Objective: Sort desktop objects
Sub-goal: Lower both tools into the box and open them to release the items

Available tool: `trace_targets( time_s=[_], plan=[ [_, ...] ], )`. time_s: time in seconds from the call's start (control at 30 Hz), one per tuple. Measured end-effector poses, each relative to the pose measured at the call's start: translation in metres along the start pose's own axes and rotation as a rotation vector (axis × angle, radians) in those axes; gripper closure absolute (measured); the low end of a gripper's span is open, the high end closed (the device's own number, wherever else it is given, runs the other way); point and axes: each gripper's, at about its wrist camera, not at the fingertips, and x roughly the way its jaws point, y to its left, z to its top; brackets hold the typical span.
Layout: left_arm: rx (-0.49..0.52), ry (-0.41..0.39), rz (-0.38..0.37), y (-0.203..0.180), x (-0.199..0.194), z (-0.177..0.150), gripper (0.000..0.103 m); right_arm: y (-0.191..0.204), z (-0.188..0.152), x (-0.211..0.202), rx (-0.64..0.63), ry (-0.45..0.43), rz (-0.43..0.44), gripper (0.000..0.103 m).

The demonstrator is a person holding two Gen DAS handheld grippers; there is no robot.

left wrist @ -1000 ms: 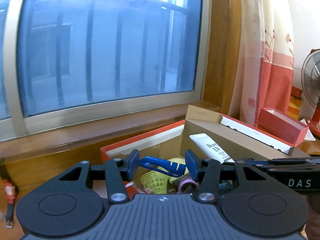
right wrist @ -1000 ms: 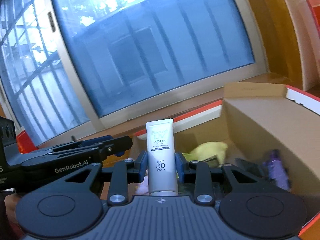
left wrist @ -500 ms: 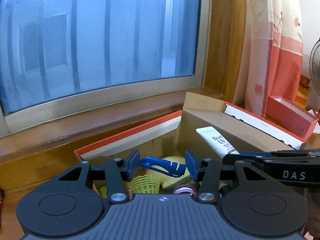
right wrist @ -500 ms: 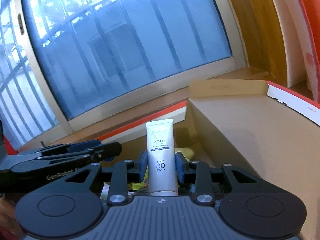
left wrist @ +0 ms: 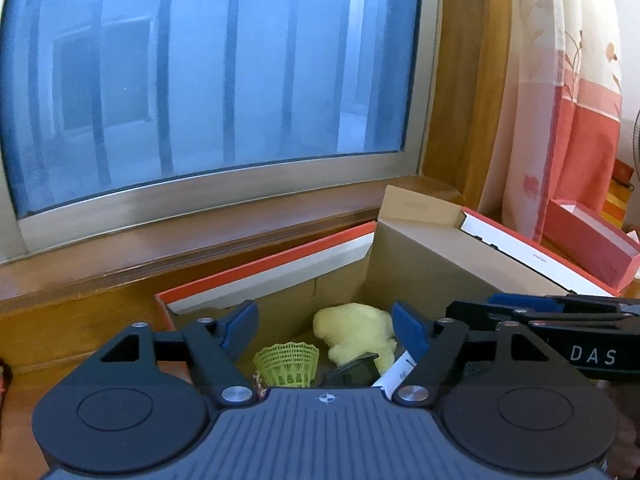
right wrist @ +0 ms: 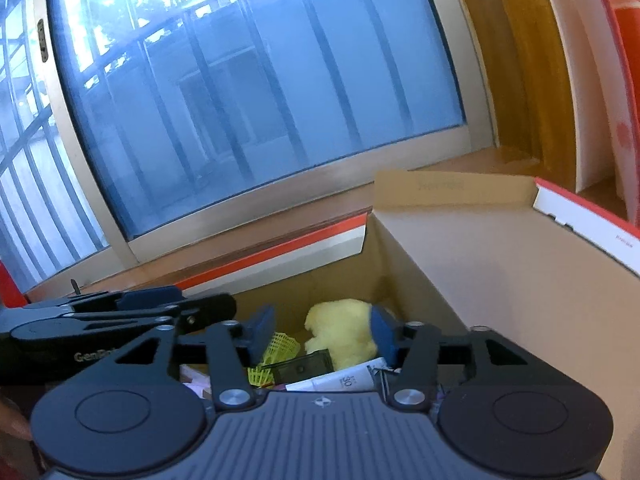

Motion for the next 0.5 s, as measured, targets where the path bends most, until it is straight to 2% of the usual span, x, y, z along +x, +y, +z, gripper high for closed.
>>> trace_targets(
  time_s=[0.13, 0.33, 0.5],
  plan=[
    [-0.018, -0.022, 0.021, 0.004, -0.017, -0.003, 0.022, 0.006, -0.002, -0.008, -0.012, -0.019, -0.011, 0.032],
    [-0.037, -0.054, 0.068, 0.015, -0.055, -0.014, 0.017, 0.019, -0.007, -0.021, -0.007, -0.042, -0.019, 0.030],
    [-0.062, -0.090, 0.108, 0.039, -0.096, -0.030, 0.013, 0.050, -0.013, -0.037, -0.032, -0.060, -0.013, 0.029]
  ],
)
